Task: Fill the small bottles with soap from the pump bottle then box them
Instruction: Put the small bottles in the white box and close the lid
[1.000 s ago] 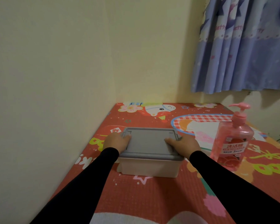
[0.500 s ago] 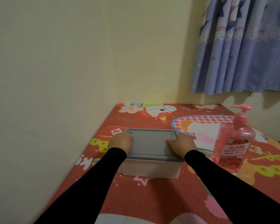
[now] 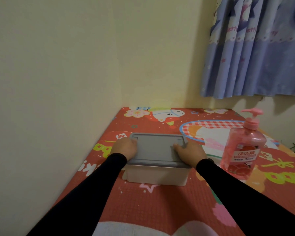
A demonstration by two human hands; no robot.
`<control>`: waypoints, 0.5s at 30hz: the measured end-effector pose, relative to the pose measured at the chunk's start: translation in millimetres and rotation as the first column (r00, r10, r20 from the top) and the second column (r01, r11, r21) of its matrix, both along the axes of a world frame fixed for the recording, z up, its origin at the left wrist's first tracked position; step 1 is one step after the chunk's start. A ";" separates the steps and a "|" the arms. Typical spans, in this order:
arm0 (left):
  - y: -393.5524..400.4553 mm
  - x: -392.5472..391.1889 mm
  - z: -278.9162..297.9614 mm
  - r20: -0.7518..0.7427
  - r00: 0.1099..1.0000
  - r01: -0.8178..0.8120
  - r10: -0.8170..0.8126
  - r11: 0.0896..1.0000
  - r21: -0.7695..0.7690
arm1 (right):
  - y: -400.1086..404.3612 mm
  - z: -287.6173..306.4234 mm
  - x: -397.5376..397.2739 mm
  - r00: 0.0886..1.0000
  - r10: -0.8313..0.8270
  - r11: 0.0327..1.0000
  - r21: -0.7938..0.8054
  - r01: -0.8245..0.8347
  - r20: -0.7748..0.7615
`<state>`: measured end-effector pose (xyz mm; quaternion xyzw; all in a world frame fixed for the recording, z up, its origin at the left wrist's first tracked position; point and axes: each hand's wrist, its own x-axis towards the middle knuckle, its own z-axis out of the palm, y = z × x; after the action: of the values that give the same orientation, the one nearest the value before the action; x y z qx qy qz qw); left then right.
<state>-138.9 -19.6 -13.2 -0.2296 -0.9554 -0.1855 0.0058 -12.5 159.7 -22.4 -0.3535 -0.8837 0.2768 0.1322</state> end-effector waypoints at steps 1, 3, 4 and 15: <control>-5.7 0.0 0.5 0.058 0.998 -0.024 0.018 0.995 0.101 | 1.9 -2.2 3.5 0.999 0.007 0.999 -0.041 -0.009 -0.034; -18.3 -3.6 -5.2 0.193 0.981 -0.043 -0.022 0.944 0.328 | 6.3 -7.6 14.3 0.986 0.031 0.980 -0.188 -0.062 -0.161; -25.7 -3.1 -10.5 0.308 0.946 -0.061 -0.103 0.875 0.480 | 7.6 -11.4 22.3 0.971 0.067 0.957 -0.261 -0.128 -0.230; -56.5 6.4 -70.1 0.418 0.766 0.053 -0.489 0.696 0.716 | 2.4 -60.0 59.5 0.843 0.308 0.801 -0.358 -0.480 -0.441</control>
<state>-132.5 -76.1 -83.3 -0.2899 -0.7299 -0.5736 -0.2326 47.0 162.1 -82.4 -0.1222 -0.8085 0.5574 0.1439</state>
